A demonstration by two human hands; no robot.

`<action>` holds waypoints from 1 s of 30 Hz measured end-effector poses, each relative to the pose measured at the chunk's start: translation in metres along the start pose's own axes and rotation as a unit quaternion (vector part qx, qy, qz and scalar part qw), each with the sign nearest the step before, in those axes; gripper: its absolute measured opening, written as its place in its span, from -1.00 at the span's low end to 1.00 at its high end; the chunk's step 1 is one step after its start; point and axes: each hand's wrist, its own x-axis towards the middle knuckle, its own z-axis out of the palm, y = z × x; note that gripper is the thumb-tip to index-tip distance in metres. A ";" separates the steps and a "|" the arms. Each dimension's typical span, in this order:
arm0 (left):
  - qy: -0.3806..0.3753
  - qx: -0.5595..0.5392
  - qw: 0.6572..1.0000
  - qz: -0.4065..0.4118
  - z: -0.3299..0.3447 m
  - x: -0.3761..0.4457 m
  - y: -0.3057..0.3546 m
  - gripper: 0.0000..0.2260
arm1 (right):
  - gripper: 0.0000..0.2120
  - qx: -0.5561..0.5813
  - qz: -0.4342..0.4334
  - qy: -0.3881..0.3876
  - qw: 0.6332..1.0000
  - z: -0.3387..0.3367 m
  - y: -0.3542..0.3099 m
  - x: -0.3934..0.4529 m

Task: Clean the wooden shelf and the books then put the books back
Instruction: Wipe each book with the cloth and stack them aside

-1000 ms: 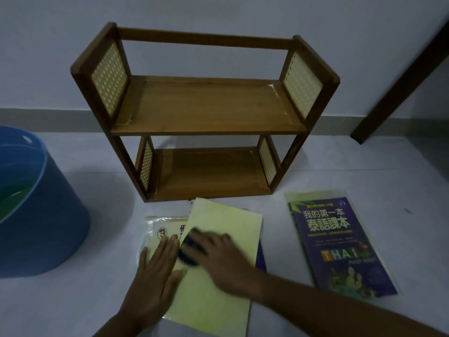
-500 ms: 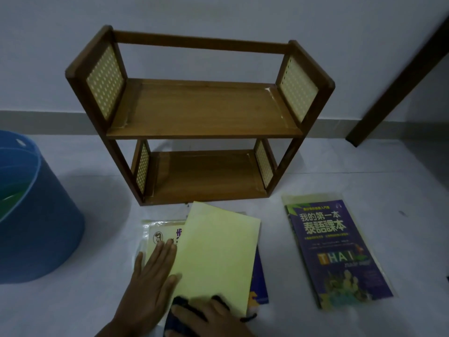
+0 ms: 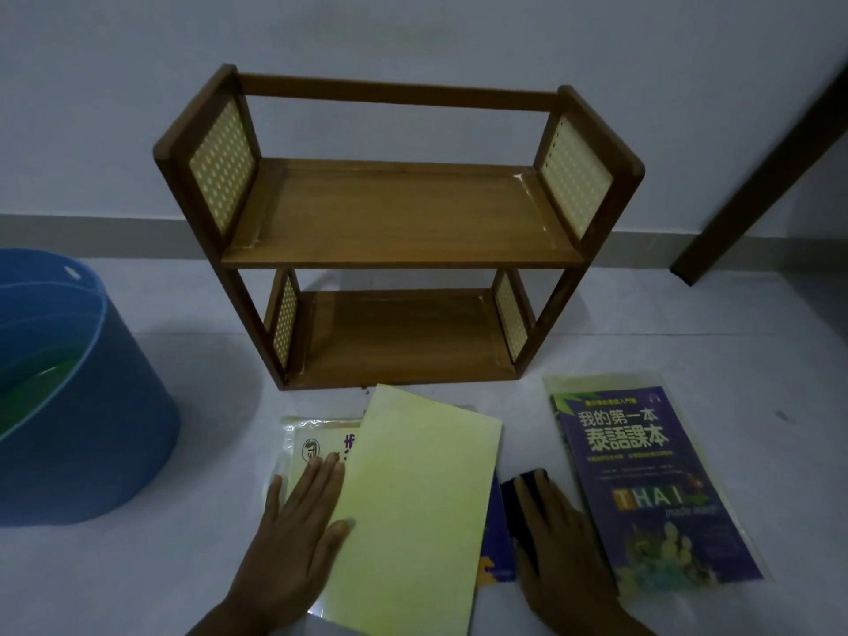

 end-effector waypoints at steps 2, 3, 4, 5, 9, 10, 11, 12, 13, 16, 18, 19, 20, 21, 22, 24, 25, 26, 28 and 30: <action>-0.001 0.001 1.000 -0.001 0.000 0.000 0.000 -0.44 | -0.09 -0.032 -0.103 -0.016 0.994 -0.001 -0.009 0.000; -0.003 0.001 1.000 -0.003 0.000 0.000 0.000 -0.44 | -0.03 -0.051 -0.159 -0.019 0.986 -0.003 -0.012 -0.001; -0.007 0.001 1.000 -0.004 0.000 0.000 0.001 -0.44 | -0.03 -0.068 -0.207 -0.017 0.976 -0.001 -0.015 -0.004; -0.009 -0.001 1.000 -0.005 0.000 -0.001 0.001 -0.43 | -0.09 -0.085 -0.250 -0.015 0.964 0.005 -0.018 -0.007; -0.023 -0.016 1.000 -0.012 -0.003 0.000 0.002 -0.42 | -0.54 -0.052 -0.344 0.034 0.937 0.018 -0.029 -0.012; -0.025 -0.042 0.999 -0.012 -0.005 0.001 0.002 -0.40 | -0.57 -0.035 -0.355 0.042 0.933 0.015 -0.029 -0.010; -0.019 -0.074 0.997 -0.016 -0.011 0.002 0.003 -0.37 | -0.58 -0.017 -0.360 0.044 0.932 0.012 -0.029 -0.007; -0.006 -0.097 0.995 -0.027 -0.018 0.002 0.002 -0.36 | -0.57 0.012 -0.357 0.043 0.933 0.007 -0.030 -0.004; 0.021 -0.108 0.993 -0.041 -0.026 0.001 0.001 -0.37 | -0.58 0.057 -0.345 0.036 0.936 -0.001 -0.033 -0.002; 0.118 -0.112 0.983 -0.079 -0.051 -0.004 -0.007 -0.36 | -0.65 0.217 -0.286 0.048 0.932 -0.035 -0.051 0.012; 0.137 -0.150 0.978 -0.039 -0.062 -0.006 0.002 -0.22 | -0.65 0.346 -0.204 0.033 0.915 -0.073 -0.067 0.027; 0.154 -0.163 0.974 -0.006 -0.066 -0.005 0.015 -0.21 | -0.64 0.397 -0.159 0.022 0.904 -0.094 -0.073 0.036; 0.170 -0.189 0.967 0.002 -0.073 -0.002 0.034 -0.21 | -0.66 0.434 -0.124 0.014 0.892 -0.117 -0.078 0.043; 0.186 -0.235 0.954 -0.003 -0.081 0.003 0.057 -0.20 | -0.71 0.463 -0.101 0.014 0.881 -0.139 -0.080 0.050; 0.209 -0.284 0.935 -0.018 -0.086 0.007 0.076 -0.21 | -0.74 0.491 -0.081 0.018 0.867 -0.155 -0.083 0.057; 0.274 -0.342 0.898 -0.035 -0.094 0.017 0.110 -0.36 | -0.80 0.559 -0.039 0.025 0.828 -0.171 -0.080 0.068; 0.299 -0.352 0.886 -0.044 -0.097 0.022 0.120 -0.47 | -0.78 0.584 -0.021 0.028 0.811 -0.173 -0.079 0.073; 0.320 -0.351 0.878 -0.057 -0.098 0.026 0.125 -0.58 | -0.78 0.602 -0.006 0.027 0.798 -0.172 -0.079 0.076; 0.330 -0.343 0.871 -0.121 -0.102 0.031 0.125 -0.62 | -0.82 0.609 0.019 0.029 0.792 -0.162 -0.079 0.080; 0.313 -0.335 0.873 -0.164 -0.101 0.033 0.115 -0.52 | -0.84 0.610 0.039 0.026 0.791 -0.144 -0.076 0.082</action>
